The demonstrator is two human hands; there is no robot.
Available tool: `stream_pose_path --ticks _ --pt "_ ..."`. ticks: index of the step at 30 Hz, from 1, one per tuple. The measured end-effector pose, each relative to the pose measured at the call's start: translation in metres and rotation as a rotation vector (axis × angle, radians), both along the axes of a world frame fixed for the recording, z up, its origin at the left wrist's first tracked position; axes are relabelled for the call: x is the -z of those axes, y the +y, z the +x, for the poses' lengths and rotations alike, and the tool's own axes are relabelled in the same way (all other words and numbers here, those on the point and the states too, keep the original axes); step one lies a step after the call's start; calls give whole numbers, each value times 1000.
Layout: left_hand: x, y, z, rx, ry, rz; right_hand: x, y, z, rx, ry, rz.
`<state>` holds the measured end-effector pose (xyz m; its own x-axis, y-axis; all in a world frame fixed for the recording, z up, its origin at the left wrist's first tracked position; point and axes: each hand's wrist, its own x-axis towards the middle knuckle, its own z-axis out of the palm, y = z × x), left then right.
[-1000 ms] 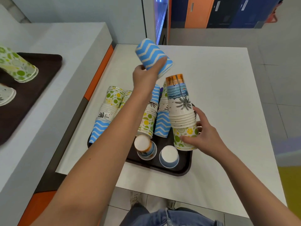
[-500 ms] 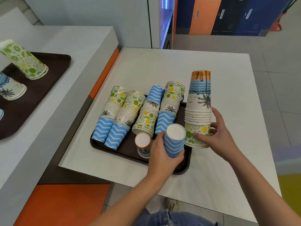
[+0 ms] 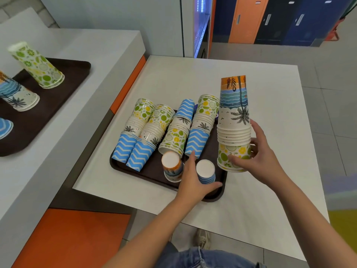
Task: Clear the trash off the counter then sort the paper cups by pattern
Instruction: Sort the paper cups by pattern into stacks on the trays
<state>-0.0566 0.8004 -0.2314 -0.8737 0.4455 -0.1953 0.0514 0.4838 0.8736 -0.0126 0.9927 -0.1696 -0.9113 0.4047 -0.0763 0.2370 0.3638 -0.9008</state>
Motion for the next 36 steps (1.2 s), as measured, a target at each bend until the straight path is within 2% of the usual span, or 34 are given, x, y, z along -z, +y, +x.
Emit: stream_pose_path --ticks 4,6,11,14,23,31,36 --pt "-58 6 -11 -155 68 303 -11 -2 -6 -36 22 55" --pt "-95 15 -33 -218 38 409 -20 -4 -13 -71 36 98" --pt "-165 34 -97 -255 -93 478 -39 -12 -37 -178 47 243" --pt "-167 32 -112 -273 -54 431 -45 -17 -50 -191 42 311" --pt "-137 8 -137 -425 -10 447 -47 -38 -71 -249 -37 370" --pt "-138 -11 -155 -551 -60 556 -43 -40 -86 -266 -98 466" --pt "-146 -39 -160 -589 36 577 -29 -30 -84 -230 -186 406"
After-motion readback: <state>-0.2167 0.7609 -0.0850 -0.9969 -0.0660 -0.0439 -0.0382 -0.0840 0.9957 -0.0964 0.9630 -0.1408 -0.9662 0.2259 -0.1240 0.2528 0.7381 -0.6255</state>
